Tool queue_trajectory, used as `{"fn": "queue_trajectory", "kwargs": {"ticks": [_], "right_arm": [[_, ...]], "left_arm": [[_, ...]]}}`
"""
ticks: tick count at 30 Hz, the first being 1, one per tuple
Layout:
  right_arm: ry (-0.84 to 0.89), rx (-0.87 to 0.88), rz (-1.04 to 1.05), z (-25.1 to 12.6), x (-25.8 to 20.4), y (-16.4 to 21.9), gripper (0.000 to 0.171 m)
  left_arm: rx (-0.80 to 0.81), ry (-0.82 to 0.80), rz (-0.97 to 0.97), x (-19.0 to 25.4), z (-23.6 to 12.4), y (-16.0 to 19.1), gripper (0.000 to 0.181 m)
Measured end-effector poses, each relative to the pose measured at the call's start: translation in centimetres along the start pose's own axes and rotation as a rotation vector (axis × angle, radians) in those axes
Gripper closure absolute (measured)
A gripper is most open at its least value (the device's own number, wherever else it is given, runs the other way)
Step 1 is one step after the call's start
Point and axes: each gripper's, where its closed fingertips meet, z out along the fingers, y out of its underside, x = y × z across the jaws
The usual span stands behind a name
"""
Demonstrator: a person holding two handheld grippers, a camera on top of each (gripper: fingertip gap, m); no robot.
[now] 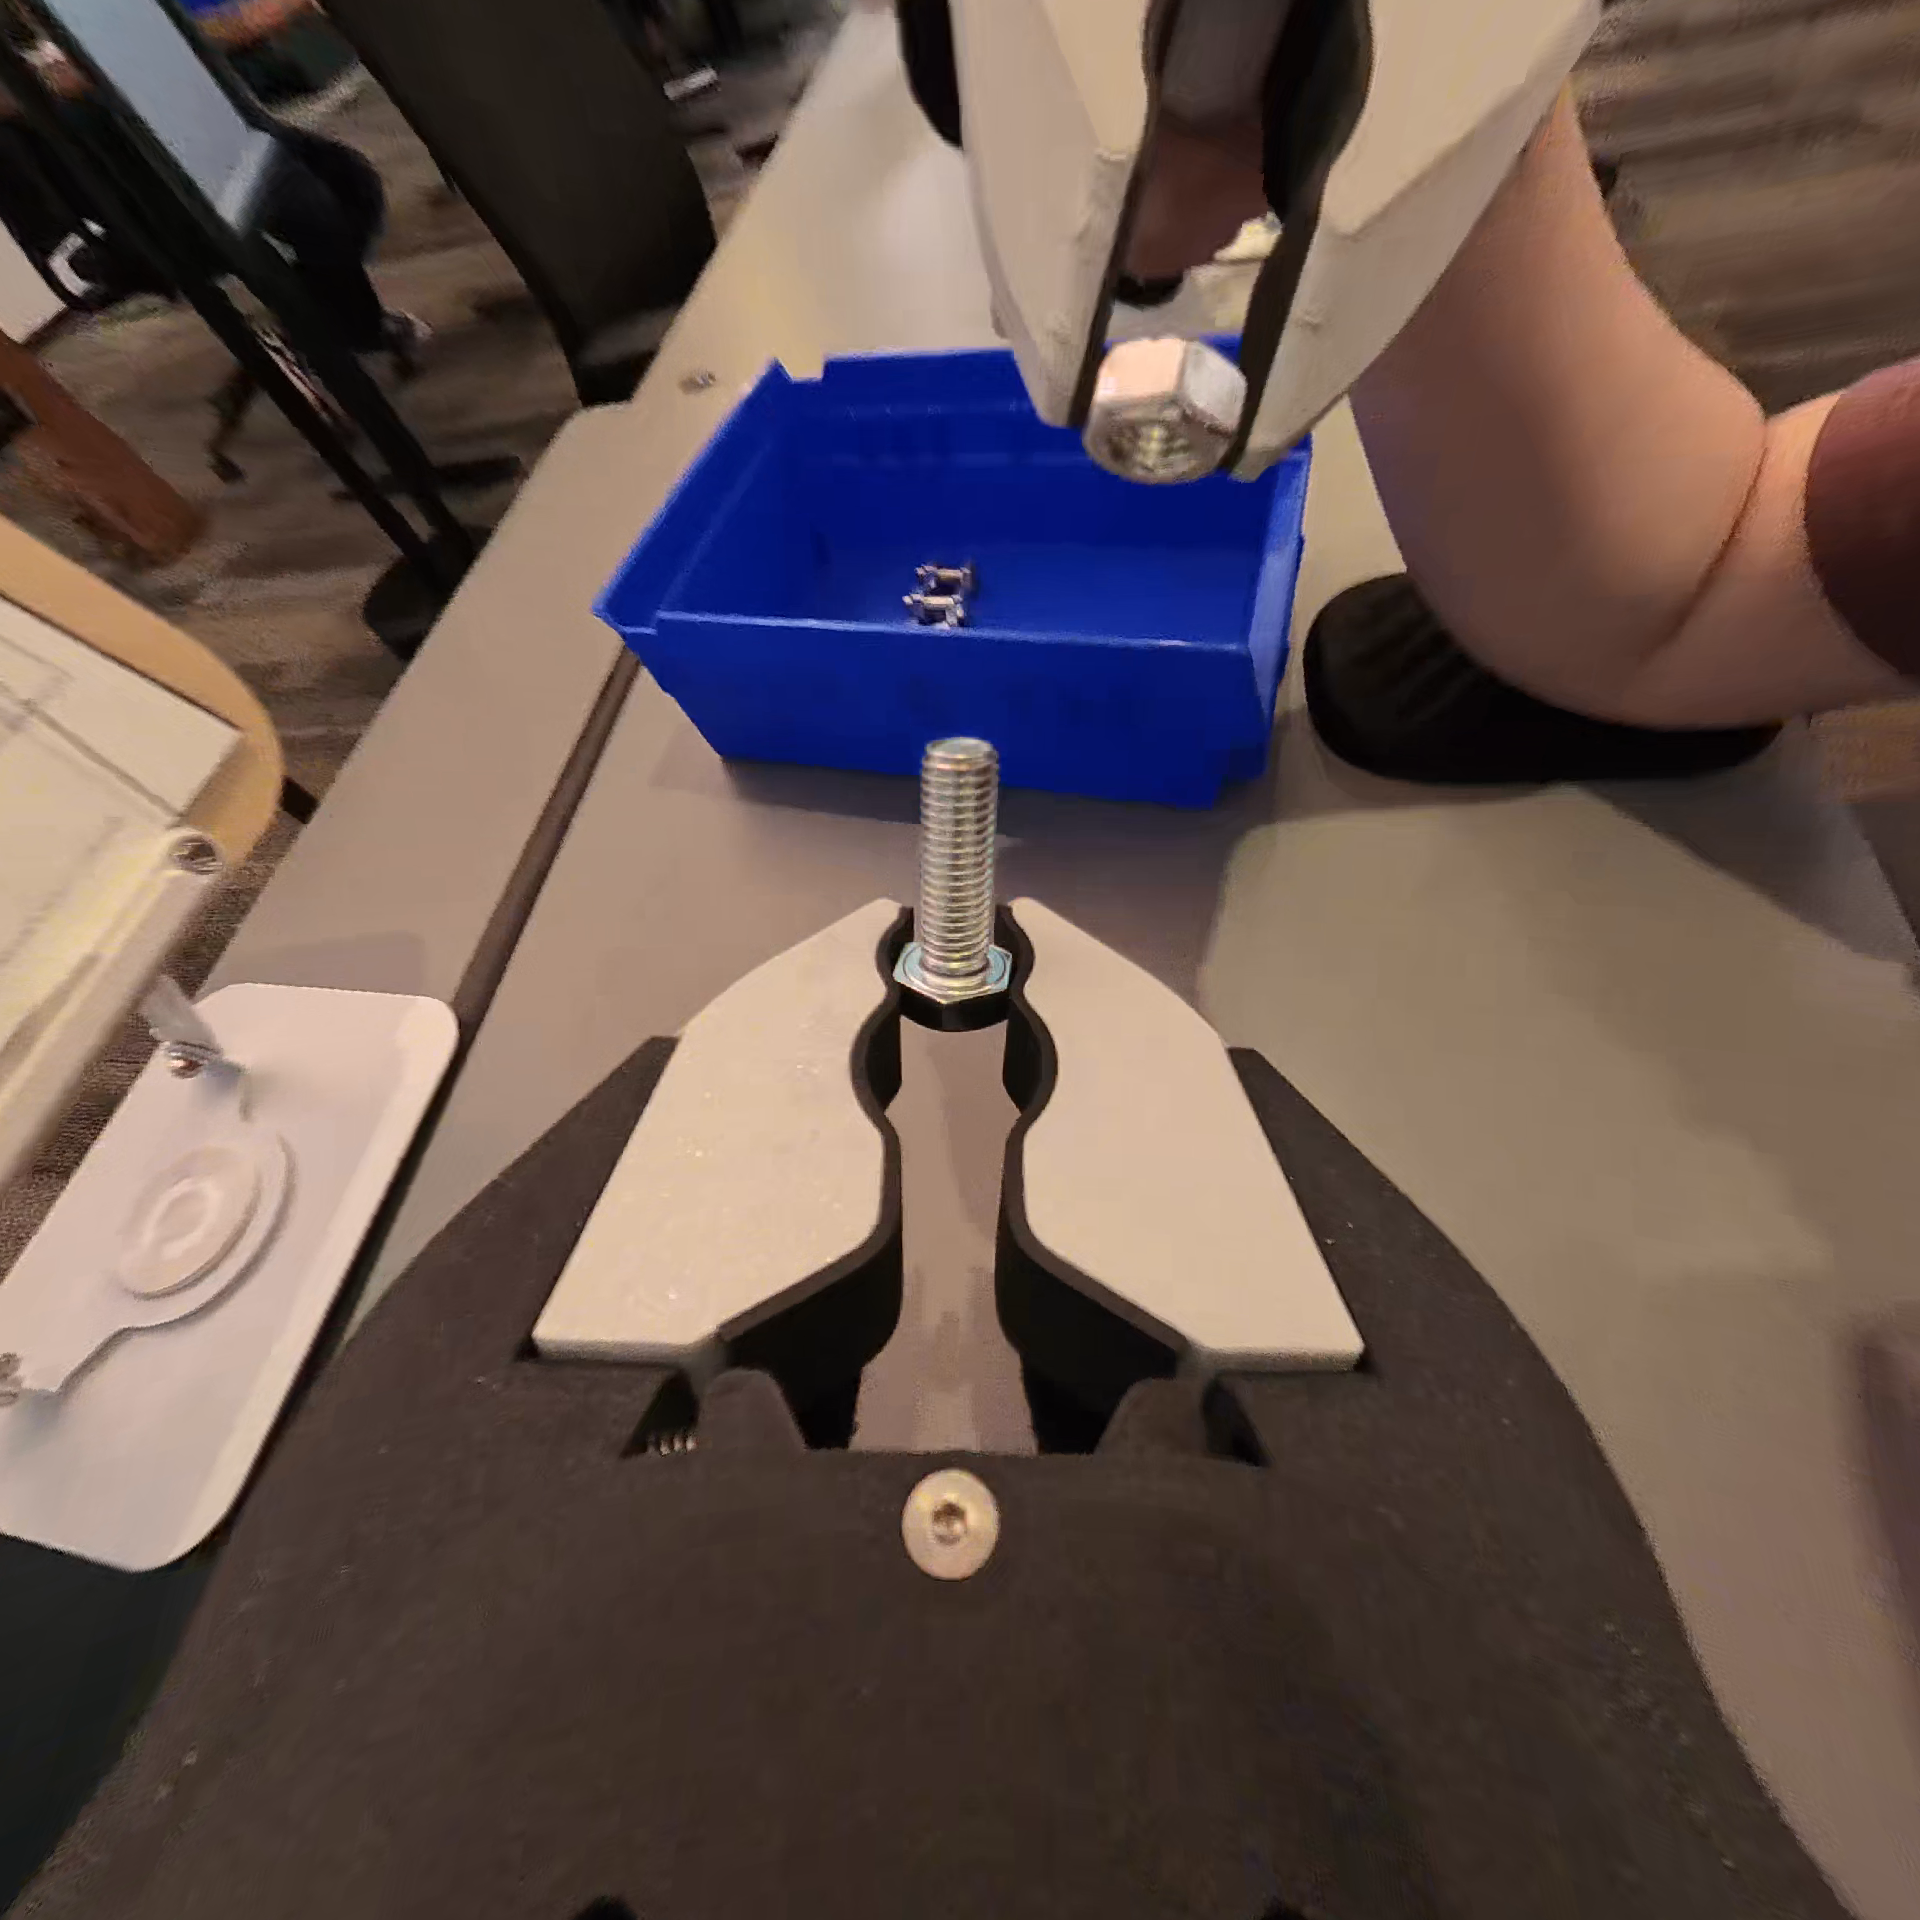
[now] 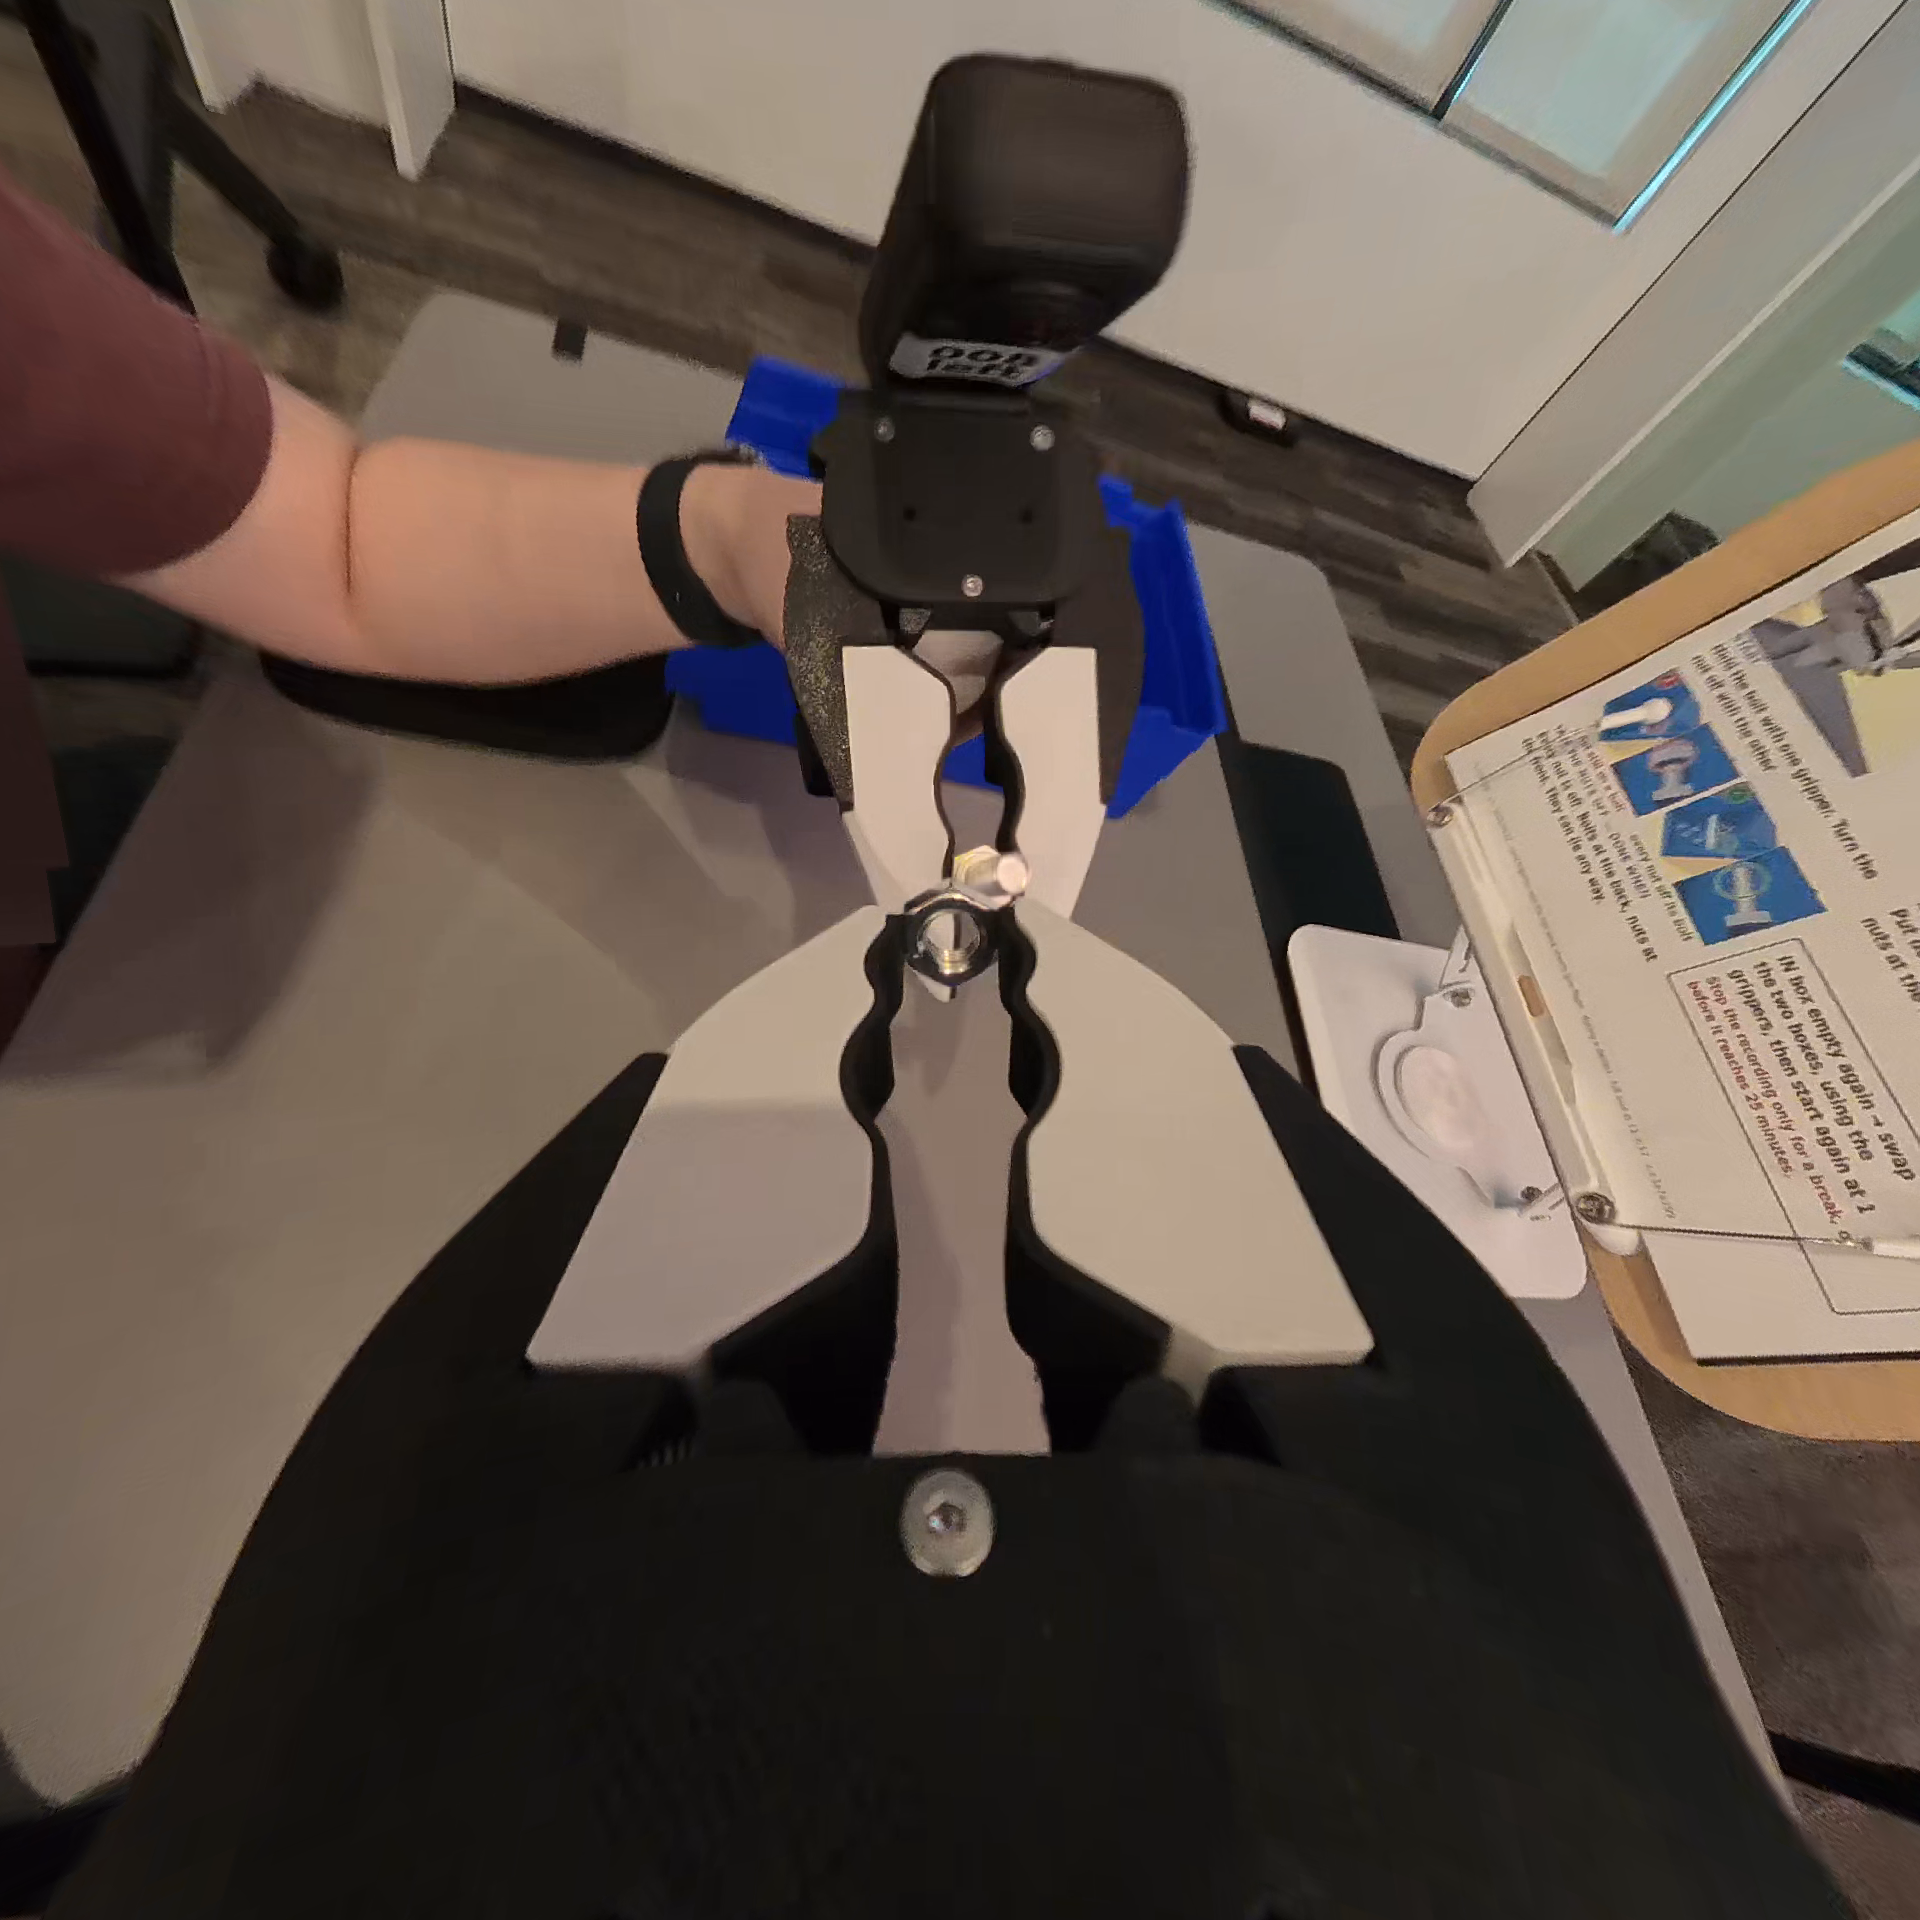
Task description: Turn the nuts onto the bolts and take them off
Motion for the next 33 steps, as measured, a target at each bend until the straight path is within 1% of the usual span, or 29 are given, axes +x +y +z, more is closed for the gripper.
{"fn": "queue_trajectory", "kwargs": {"ticks": [3, 6, 9, 14, 20, 25, 27, 31, 33], "right_arm": [[-0.011, -0.124, -0.086, 1.3, -0.7, 1.9, 0.153], [-0.004, -0.211, -0.113, 2.4, -0.6, 3.3, 0.153], [-0.039, -0.202, -0.117, 2.8, -1.1, 3.3, 0.153], [-0.040, -0.217, -0.160, 2.8, -1.3, 3.6, 0.153], [-0.079, -0.245, -0.182, 3.1, -2.2, 4.0, 0.153], [-0.075, -0.263, -0.215, 3.2, -2.3, 4.3, 0.153], [-0.077, -0.255, -0.156, 3.4, -2.2, 4.1, 0.153], [-0.070, -0.240, 0.079, 3.7, -1.3, 3.7, 0.153], [-0.039, -0.238, 0.182, 3.8, -0.6, 3.6, 0.153]], "left_arm": [[-0.062, 0.028, 0.019, 0.8, 1.6, 1.0, 0.167], [-0.125, 0.036, 0.072, 1.3, 2.2, 2.0, 0.167], [-0.156, 0.043, 0.111, 1.7, 2.2, 2.4, 0.167], [-0.168, 0.080, 0.130, 2.5, 2.2, 2.5, 0.167], [-0.188, 0.091, 0.164, 3.0, 2.3, 2.6, 0.167], [-0.213, 0.090, 0.174, 3.1, 2.6, 3.0, 0.167], [-0.221, 0.072, 0.185, 2.9, 2.6, 3.1, 0.167], [-0.229, 0.015, 0.188, 2.0, 2.1, 2.9, 0.167], [-0.234, -0.020, 0.171, 1.4, 1.8, 2.8, 0.167]]}}
